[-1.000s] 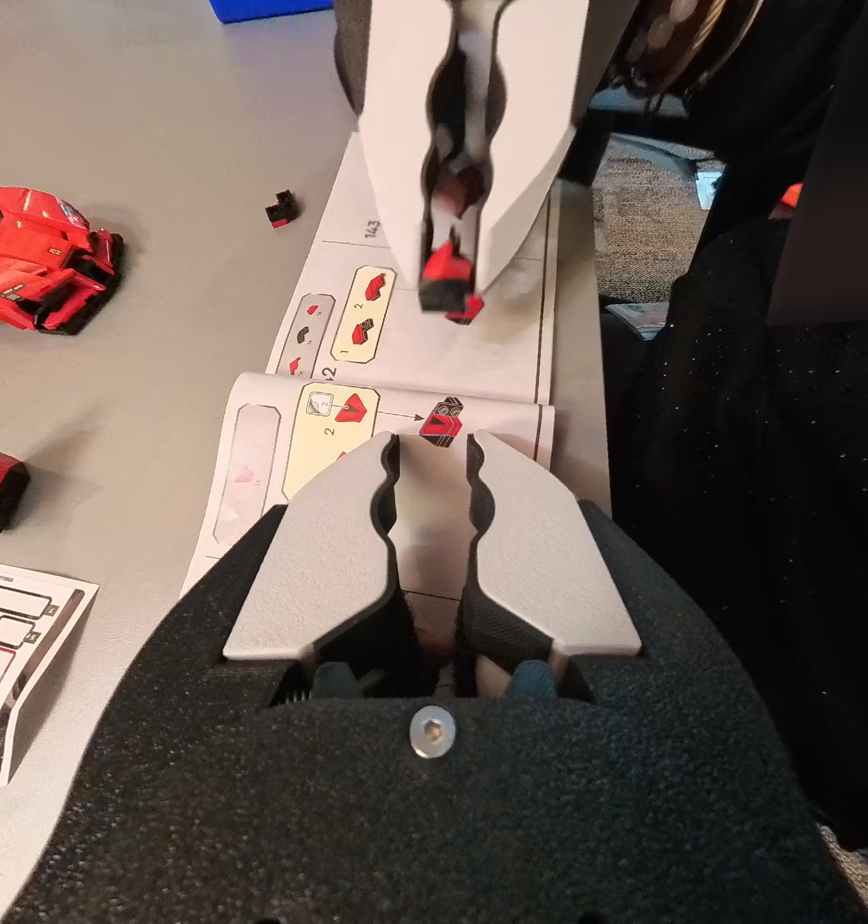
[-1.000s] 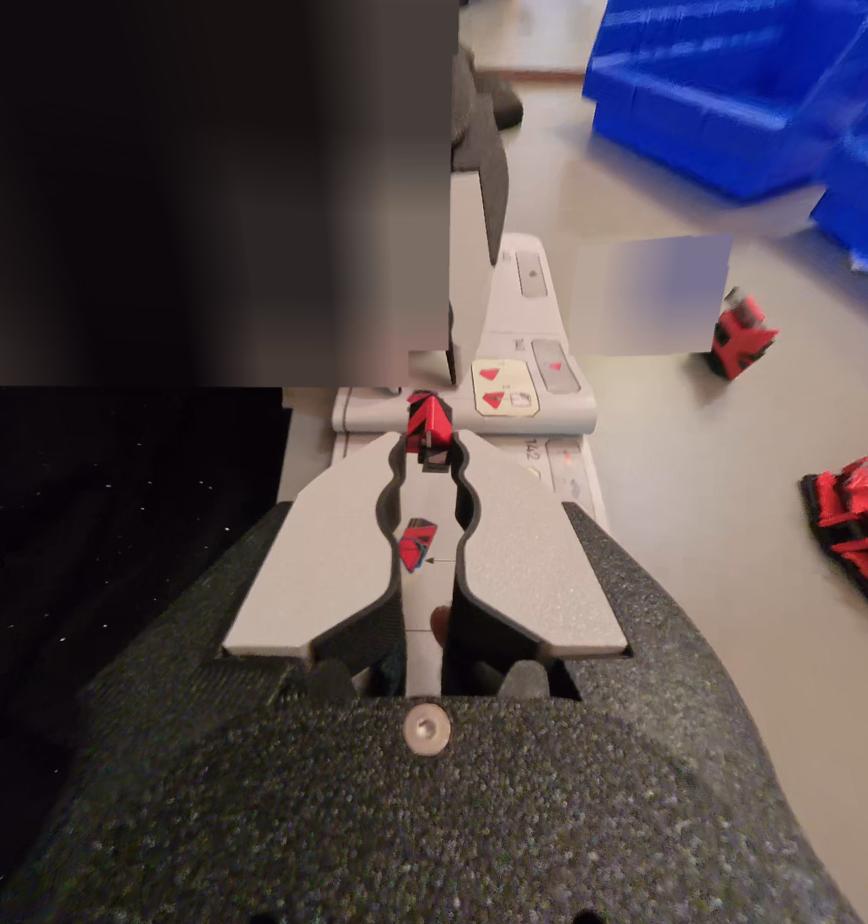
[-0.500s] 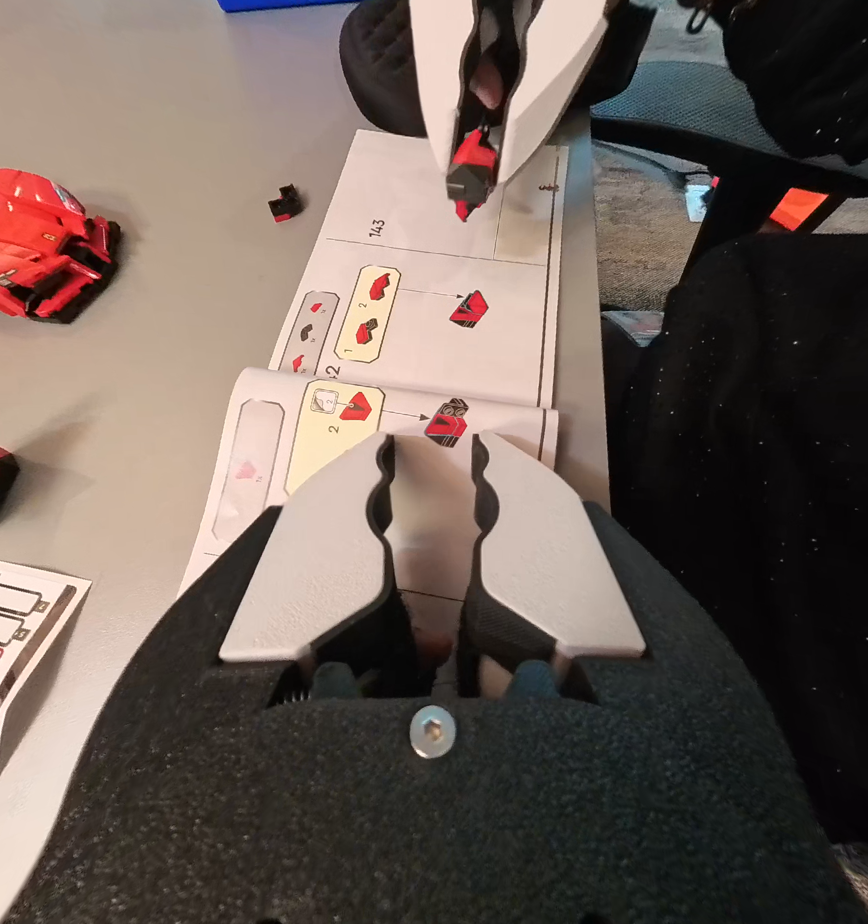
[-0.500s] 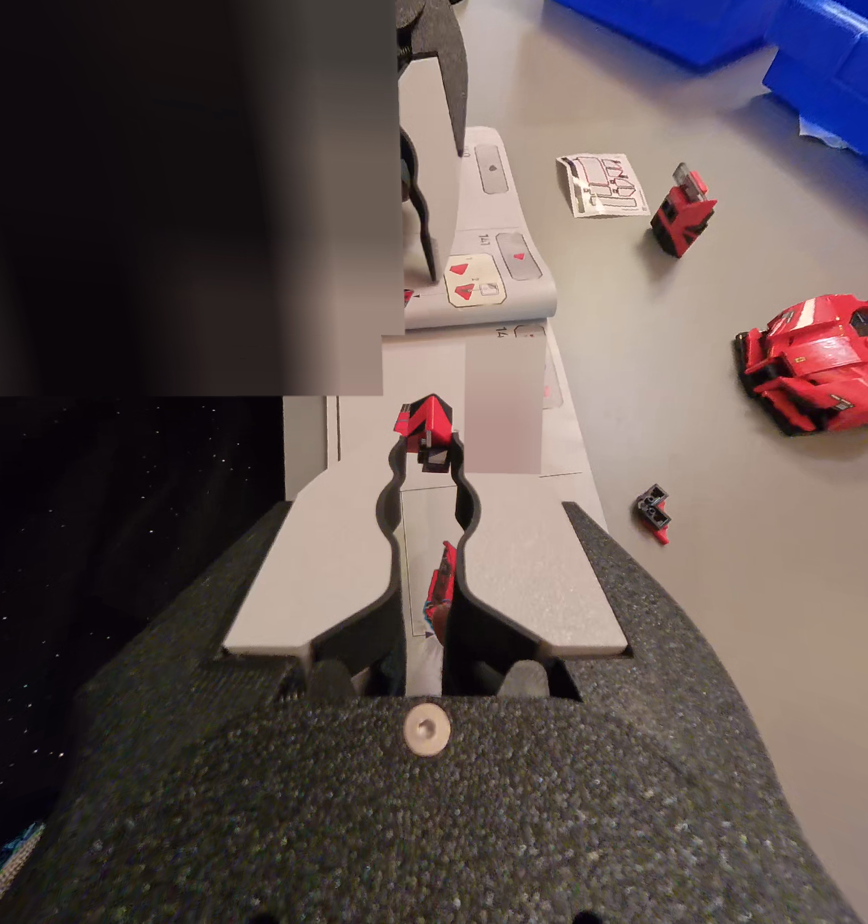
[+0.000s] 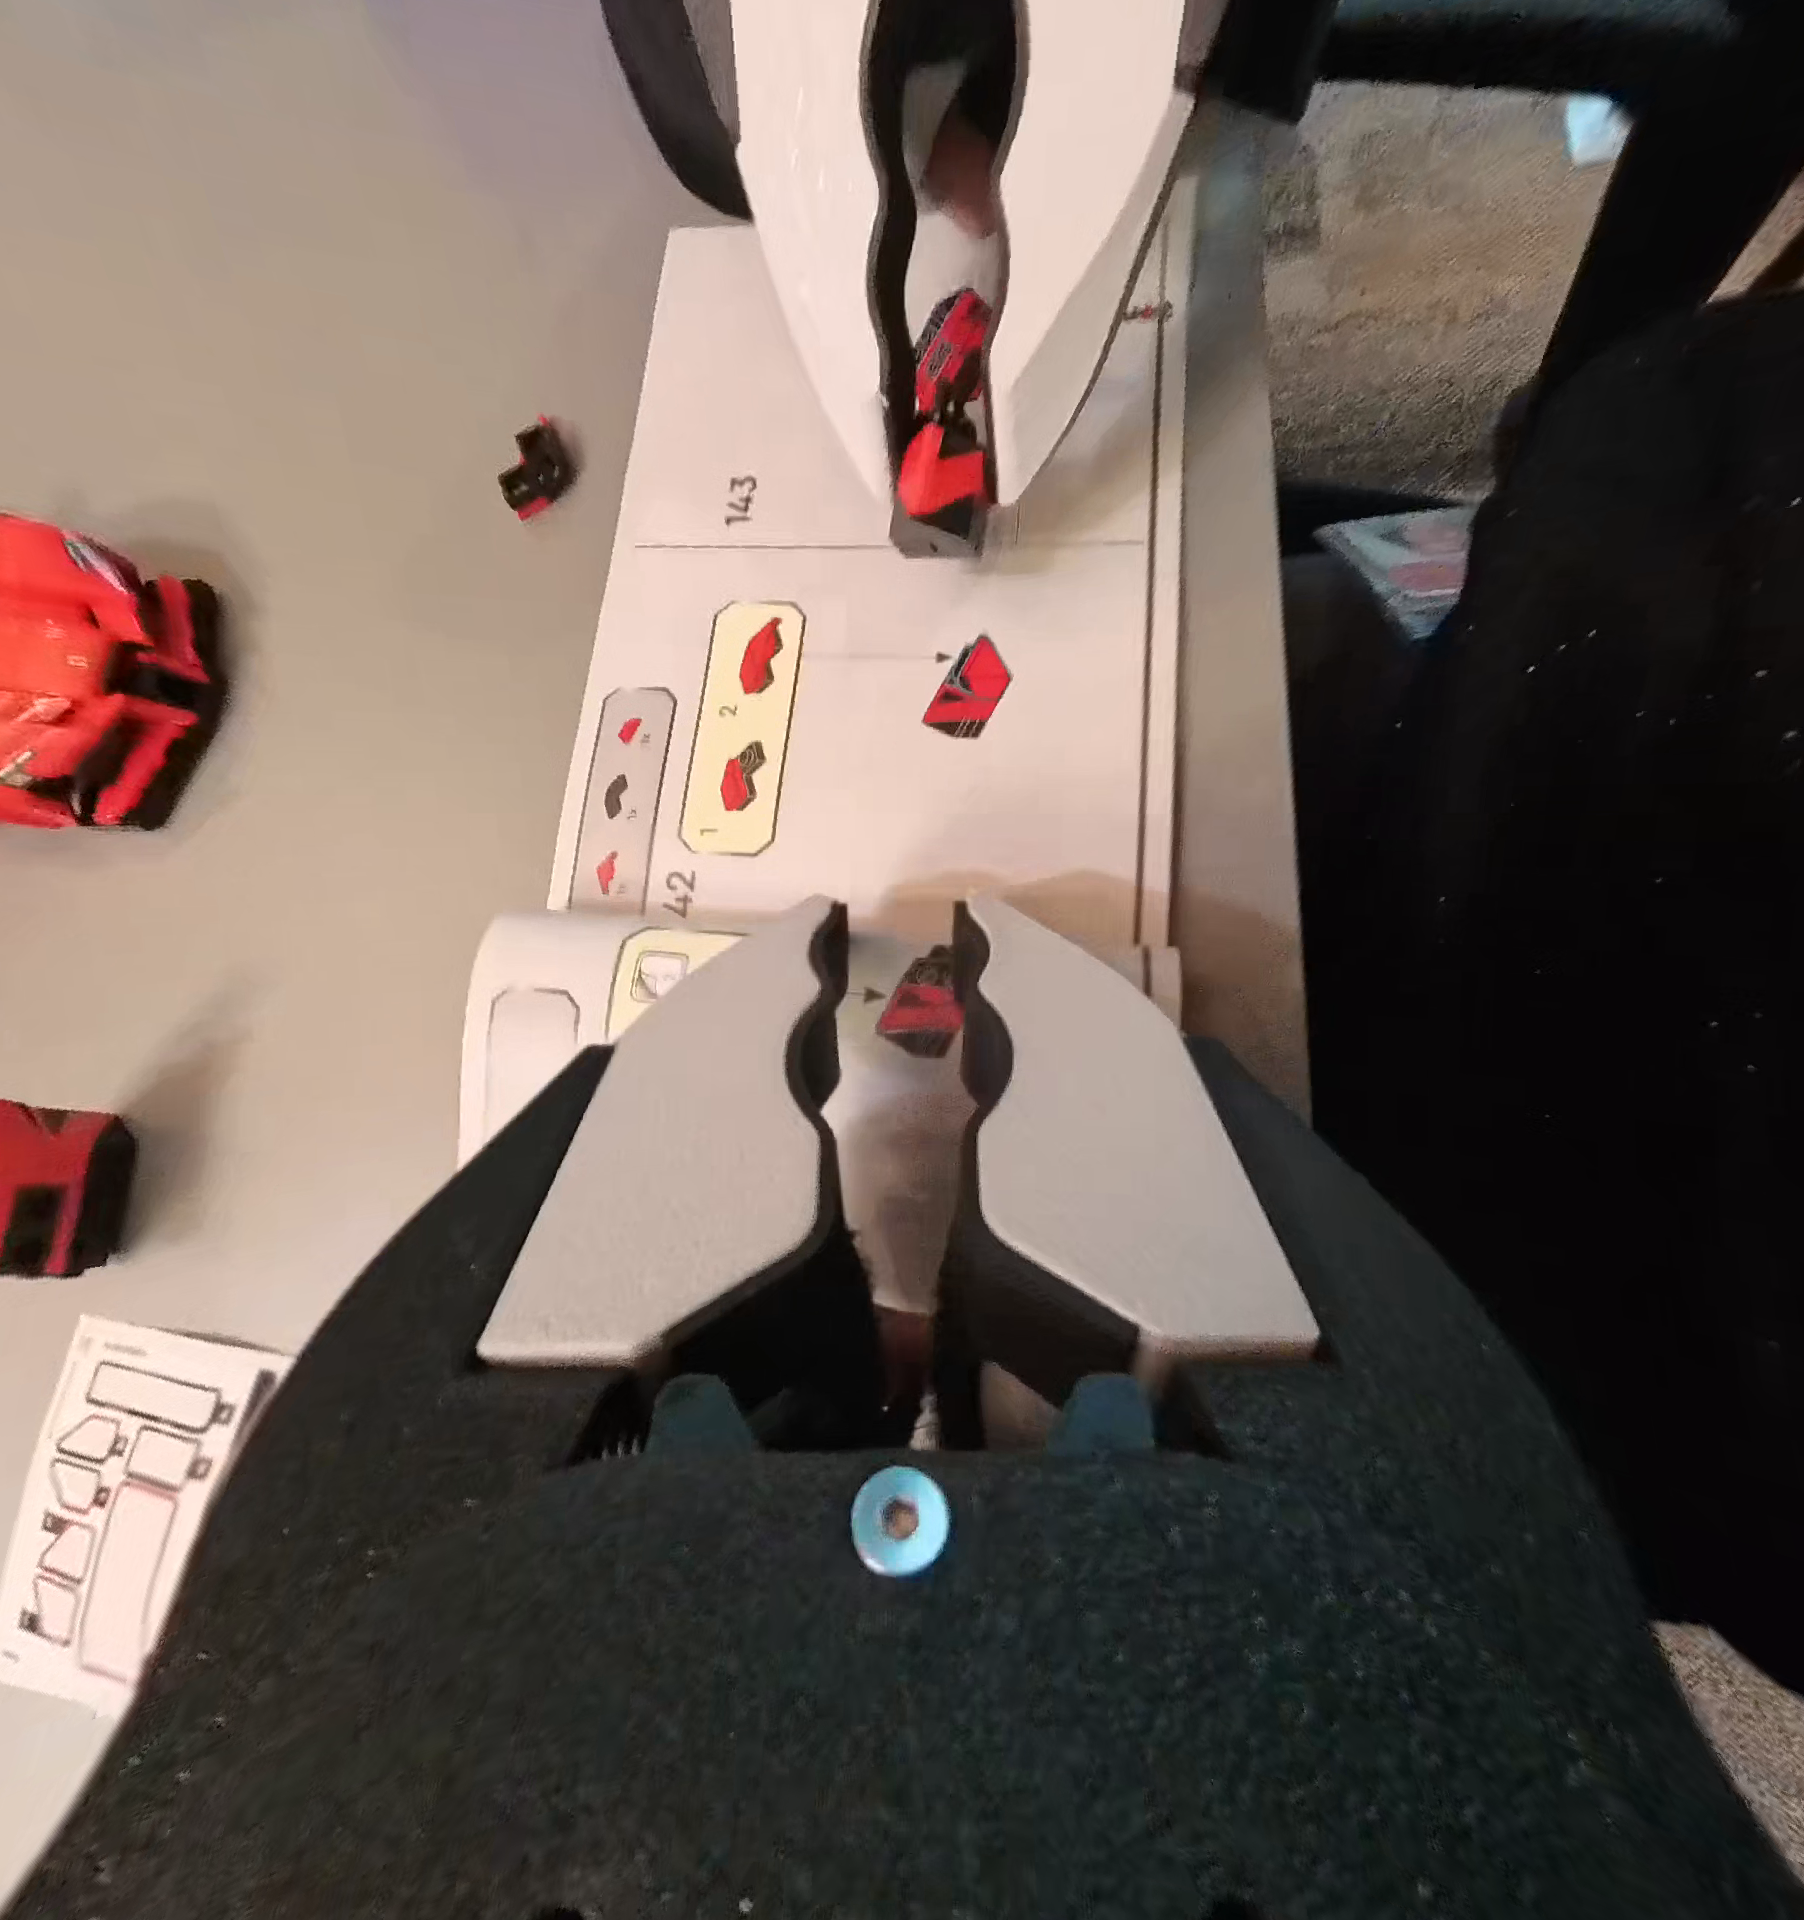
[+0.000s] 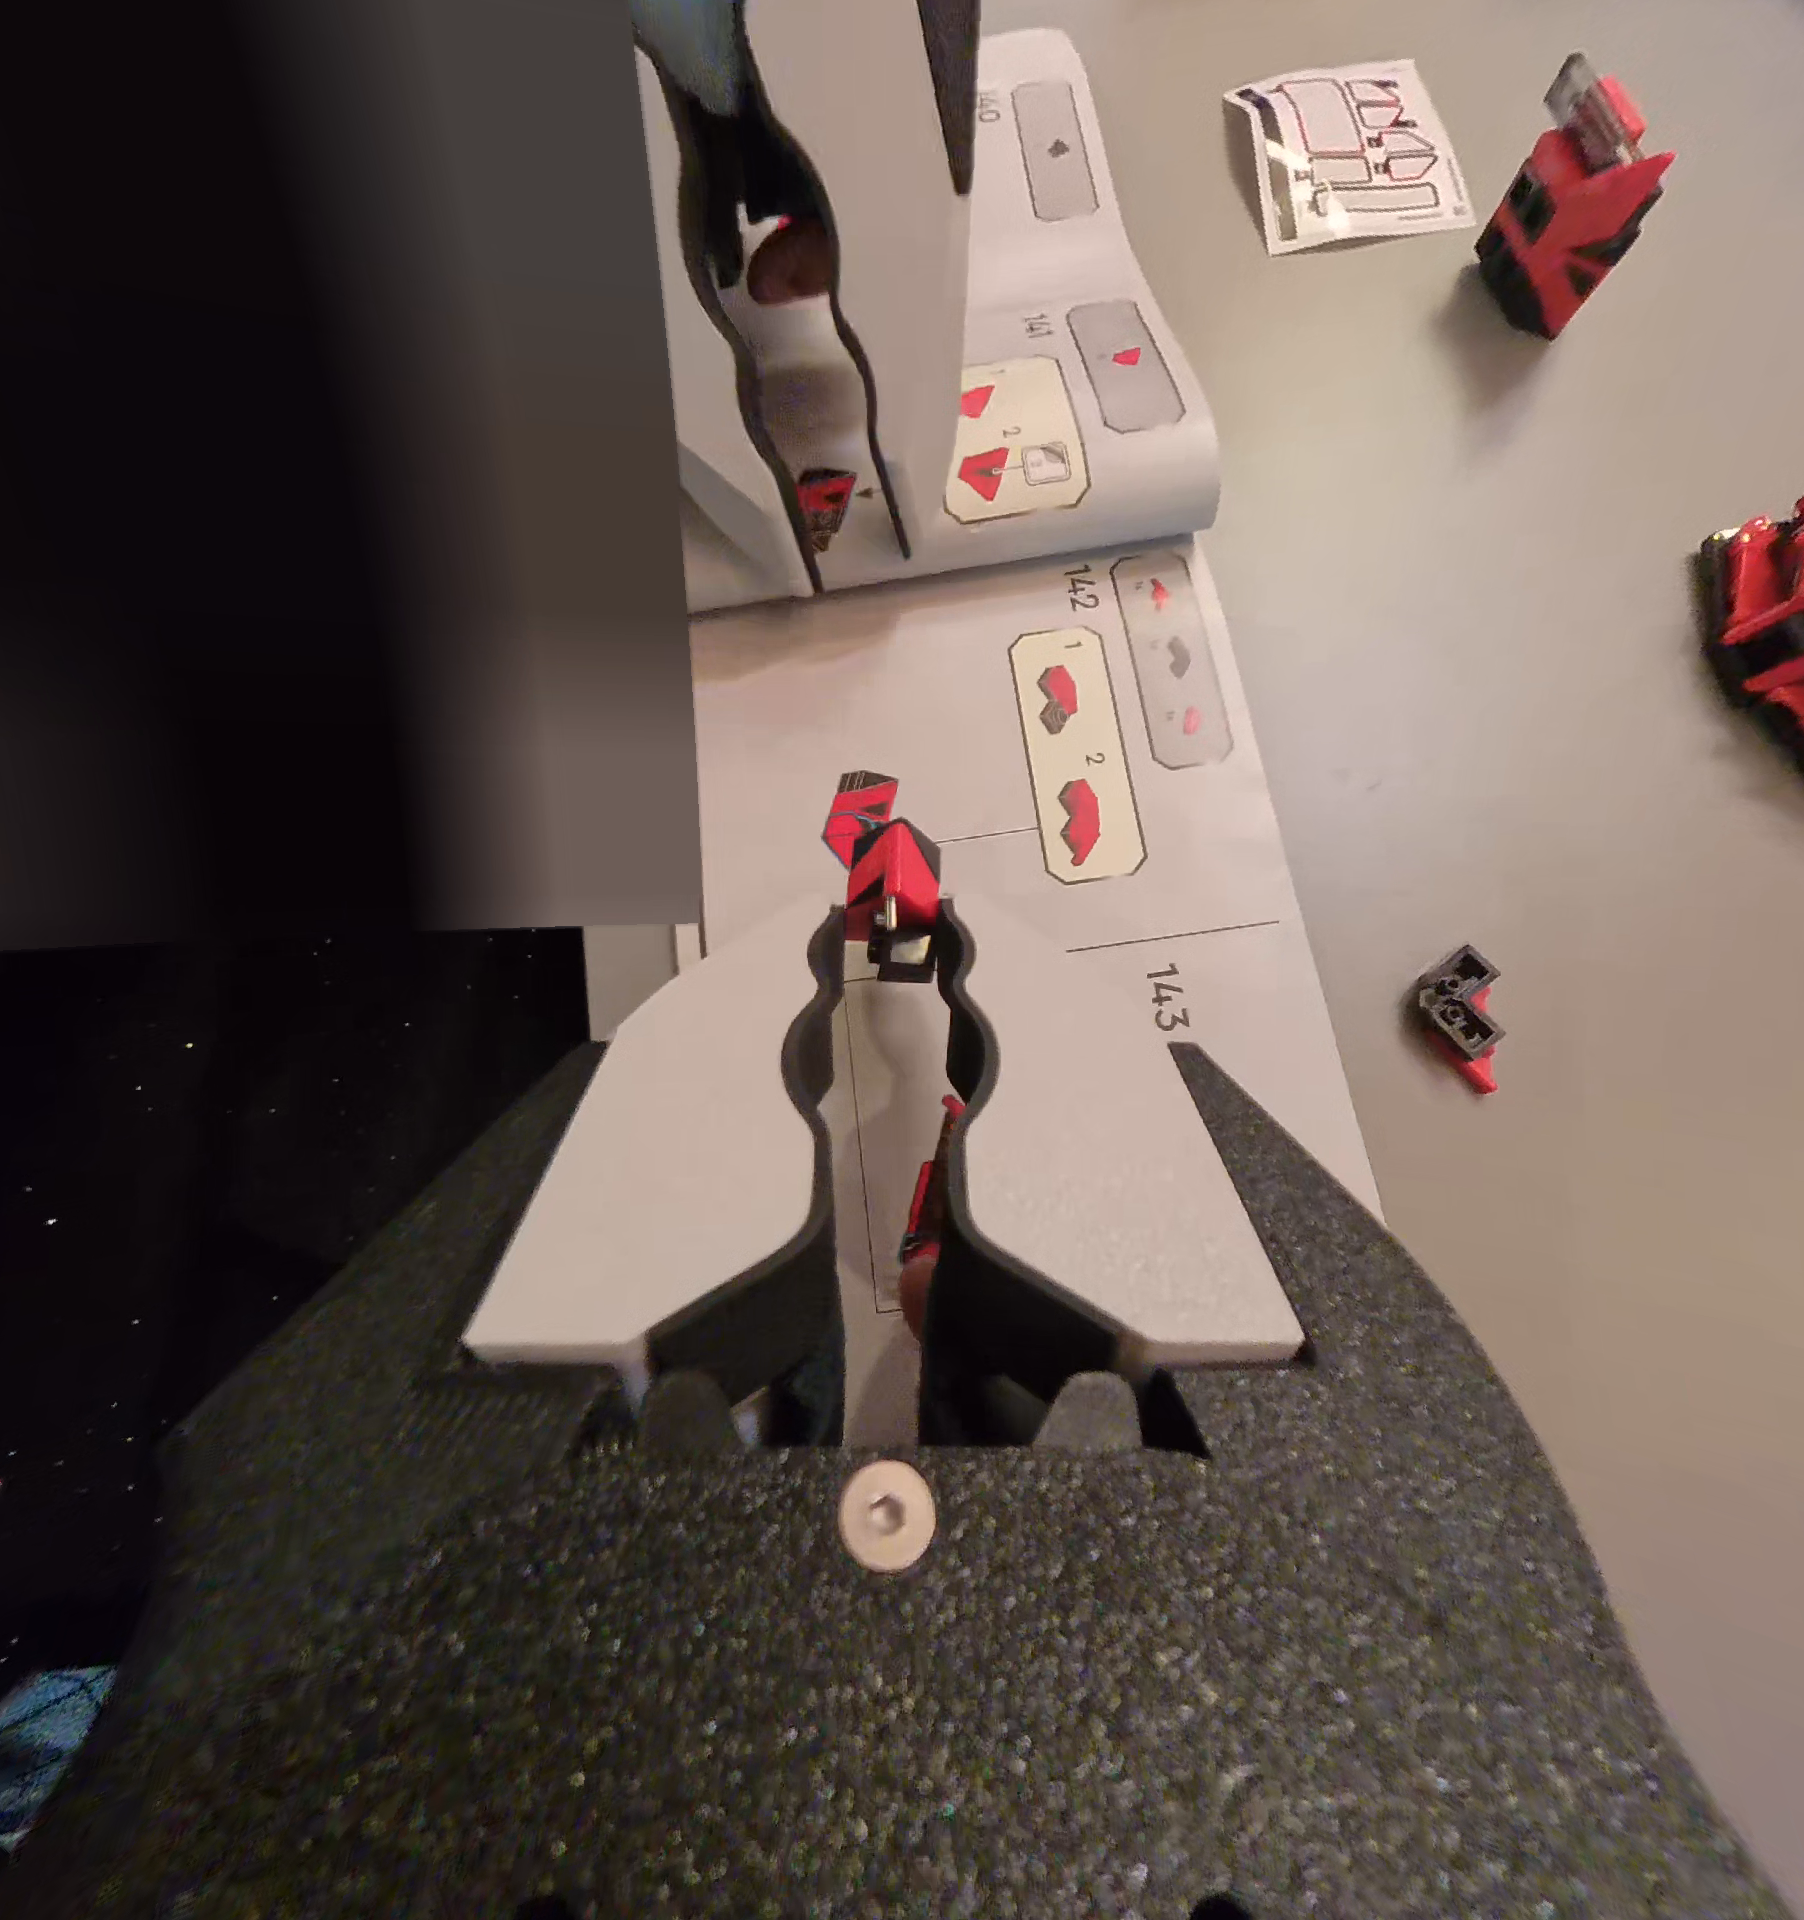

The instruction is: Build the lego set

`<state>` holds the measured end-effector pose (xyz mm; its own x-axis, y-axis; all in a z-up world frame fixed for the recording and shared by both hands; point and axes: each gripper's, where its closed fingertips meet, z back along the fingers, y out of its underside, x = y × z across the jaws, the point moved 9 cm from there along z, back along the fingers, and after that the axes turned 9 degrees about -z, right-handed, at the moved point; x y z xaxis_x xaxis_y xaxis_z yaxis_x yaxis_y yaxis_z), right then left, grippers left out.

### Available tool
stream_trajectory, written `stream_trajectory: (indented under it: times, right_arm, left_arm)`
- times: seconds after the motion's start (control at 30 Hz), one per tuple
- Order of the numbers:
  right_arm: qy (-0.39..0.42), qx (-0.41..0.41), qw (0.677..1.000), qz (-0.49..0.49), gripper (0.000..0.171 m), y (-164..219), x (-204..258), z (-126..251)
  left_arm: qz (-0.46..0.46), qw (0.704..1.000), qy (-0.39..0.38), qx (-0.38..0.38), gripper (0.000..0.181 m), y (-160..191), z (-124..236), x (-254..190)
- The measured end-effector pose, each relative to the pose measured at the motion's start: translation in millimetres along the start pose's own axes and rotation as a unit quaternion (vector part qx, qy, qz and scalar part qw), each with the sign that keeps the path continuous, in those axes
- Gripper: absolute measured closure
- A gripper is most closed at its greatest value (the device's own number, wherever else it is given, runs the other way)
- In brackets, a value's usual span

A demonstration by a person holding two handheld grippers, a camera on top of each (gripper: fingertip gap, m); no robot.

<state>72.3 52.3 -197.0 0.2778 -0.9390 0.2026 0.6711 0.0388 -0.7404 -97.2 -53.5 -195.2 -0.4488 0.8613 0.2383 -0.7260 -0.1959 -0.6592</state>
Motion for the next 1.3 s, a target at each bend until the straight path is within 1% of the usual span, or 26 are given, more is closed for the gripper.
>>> stream_trajectory:
  times: [0.23,0.37,0.43,1.07,1.3]
  right_arm:
    - [0.008,0.025,1.000,-0.008,0.154,2,-2,-5]
    - [0.014,0.041,0.999,-0.008,0.154,3,-3,-9]
    - [0.017,0.048,0.999,-0.009,0.154,4,-3,-10]
    - [0.020,0.051,0.998,-0.009,0.154,5,-4,-11]
    - [0.020,0.053,0.998,0.002,0.150,5,-2,-11]
  left_arm:
    - [0.015,0.999,-0.003,-0.034,0.162,7,5,0]
    - [0.041,0.998,0.013,-0.055,0.169,15,0,1]
    - [0.049,0.997,0.011,-0.053,0.172,18,-1,2]
    - [0.054,0.997,0.017,-0.056,0.172,20,0,3]
    - [0.055,0.997,0.017,-0.056,0.172,20,0,2]
